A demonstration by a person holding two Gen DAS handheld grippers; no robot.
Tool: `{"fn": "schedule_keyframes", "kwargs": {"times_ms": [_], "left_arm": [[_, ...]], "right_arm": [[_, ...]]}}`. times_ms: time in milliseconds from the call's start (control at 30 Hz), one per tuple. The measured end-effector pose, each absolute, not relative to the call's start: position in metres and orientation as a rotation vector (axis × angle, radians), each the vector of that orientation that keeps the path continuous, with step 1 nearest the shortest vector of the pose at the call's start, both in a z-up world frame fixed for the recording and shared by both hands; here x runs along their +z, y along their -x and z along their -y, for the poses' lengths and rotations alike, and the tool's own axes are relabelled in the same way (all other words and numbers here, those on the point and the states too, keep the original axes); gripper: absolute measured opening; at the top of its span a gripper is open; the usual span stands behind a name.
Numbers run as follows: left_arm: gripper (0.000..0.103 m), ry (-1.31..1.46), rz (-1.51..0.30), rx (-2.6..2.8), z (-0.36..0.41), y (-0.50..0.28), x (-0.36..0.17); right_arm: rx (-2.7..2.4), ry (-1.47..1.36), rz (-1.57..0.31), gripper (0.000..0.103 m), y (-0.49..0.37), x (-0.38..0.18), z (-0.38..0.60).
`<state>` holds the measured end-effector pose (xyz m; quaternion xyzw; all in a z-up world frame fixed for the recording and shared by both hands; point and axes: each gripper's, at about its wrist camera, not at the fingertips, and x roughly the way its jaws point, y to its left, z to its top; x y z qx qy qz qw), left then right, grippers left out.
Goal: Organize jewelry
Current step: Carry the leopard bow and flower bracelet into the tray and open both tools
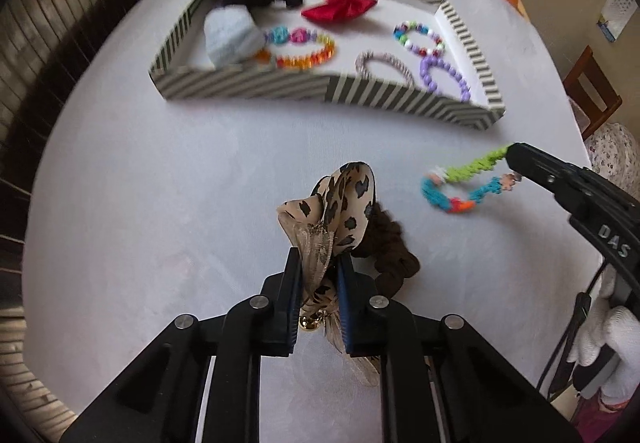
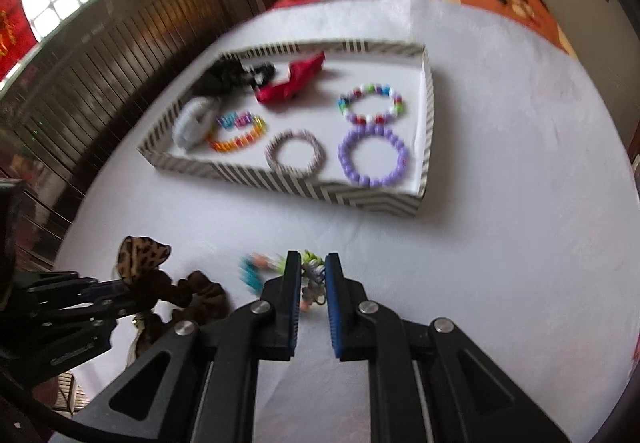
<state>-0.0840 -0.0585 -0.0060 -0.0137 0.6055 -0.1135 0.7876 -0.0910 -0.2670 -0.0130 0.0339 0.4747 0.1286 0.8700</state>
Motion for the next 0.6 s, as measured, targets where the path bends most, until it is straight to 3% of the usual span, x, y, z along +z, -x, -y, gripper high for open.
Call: {"fn": "schedule_keyframes", "kwargs": {"times_ms": [600], "left_arm": [[0.000,0.006,-1.143,-0.227,0.031,0.023,0.062]], "right_arm": [[0.271,-0.045,-0.813,0.012,0.087,0.080,0.268]]}}
